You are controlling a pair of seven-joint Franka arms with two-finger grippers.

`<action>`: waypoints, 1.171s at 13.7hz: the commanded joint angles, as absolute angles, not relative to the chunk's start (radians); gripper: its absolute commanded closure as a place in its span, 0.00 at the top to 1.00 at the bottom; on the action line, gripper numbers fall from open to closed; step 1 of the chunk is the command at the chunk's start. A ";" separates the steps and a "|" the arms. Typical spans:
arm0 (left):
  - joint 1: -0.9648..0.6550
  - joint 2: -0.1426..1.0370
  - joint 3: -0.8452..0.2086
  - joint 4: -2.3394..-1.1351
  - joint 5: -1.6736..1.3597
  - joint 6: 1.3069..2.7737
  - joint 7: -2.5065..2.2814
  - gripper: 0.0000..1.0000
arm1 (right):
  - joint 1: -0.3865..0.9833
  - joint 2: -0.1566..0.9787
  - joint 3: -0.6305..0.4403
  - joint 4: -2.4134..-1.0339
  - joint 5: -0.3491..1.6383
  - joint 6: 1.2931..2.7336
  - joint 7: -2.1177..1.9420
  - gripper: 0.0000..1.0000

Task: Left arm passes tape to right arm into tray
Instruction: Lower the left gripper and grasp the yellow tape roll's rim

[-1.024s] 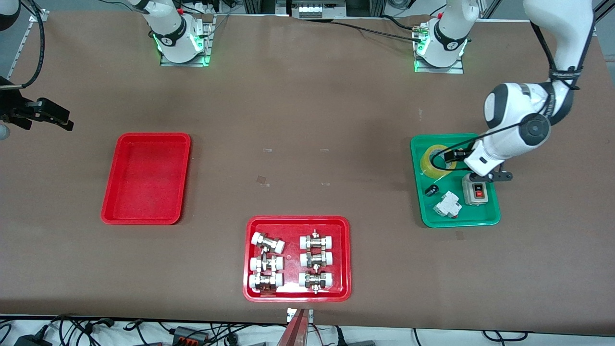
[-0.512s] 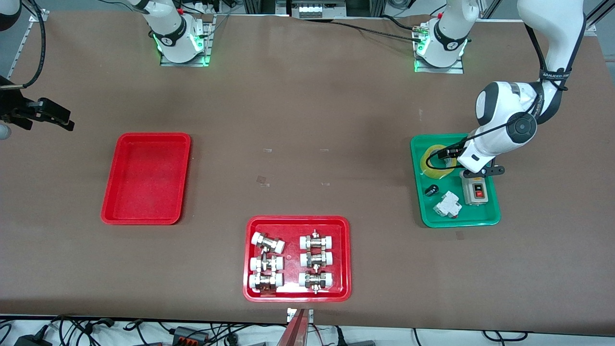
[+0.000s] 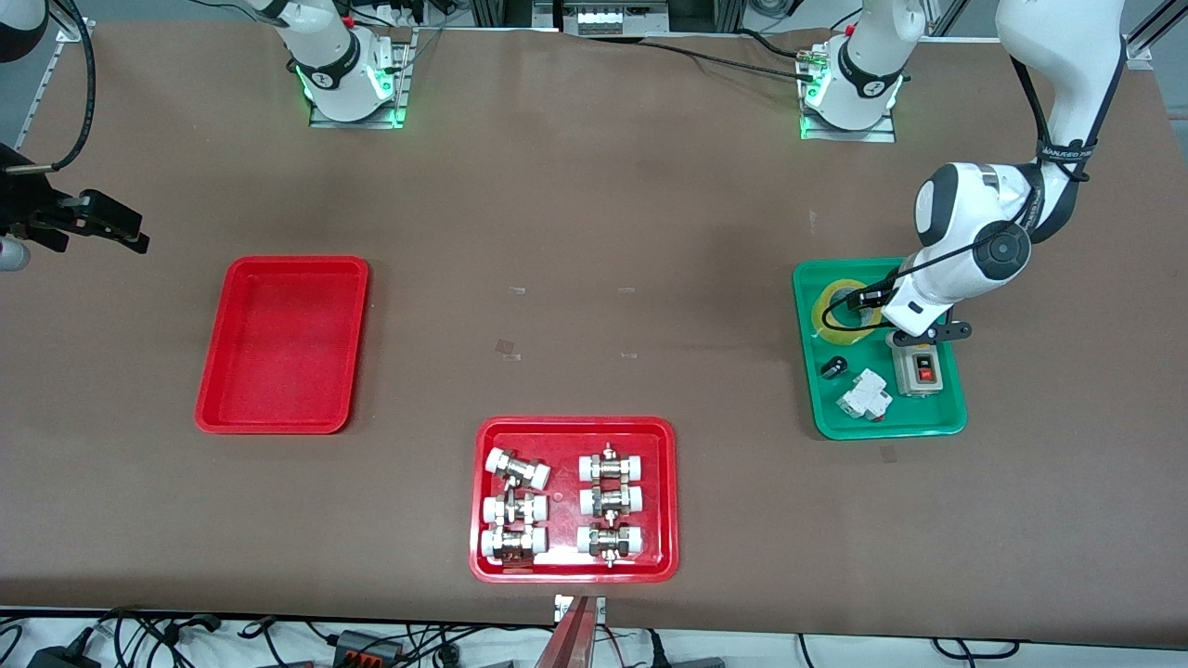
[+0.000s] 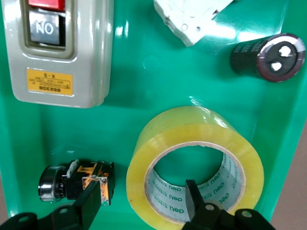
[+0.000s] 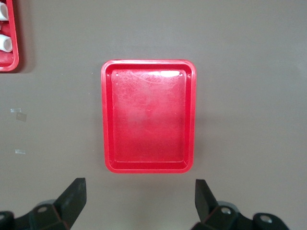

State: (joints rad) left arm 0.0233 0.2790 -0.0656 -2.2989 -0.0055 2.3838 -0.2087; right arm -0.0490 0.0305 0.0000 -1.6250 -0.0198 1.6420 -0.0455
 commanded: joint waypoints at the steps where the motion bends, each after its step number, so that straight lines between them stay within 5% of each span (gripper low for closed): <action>1: 0.034 0.287 -0.071 -2.309 -0.012 2.398 -0.209 0.47 | -0.051 0.028 0.003 -1.620 -0.015 1.632 -0.063 1.00; 8: 0.034 0.278 -0.071 -2.307 -0.012 2.382 -0.196 0.06 | -0.046 0.028 0.005 -1.620 -0.014 1.629 -0.063 1.00; 16: 0.034 0.199 -0.064 -2.266 -0.011 2.243 -0.123 0.00 | -0.043 0.025 0.005 -1.618 -0.012 1.626 -0.061 1.00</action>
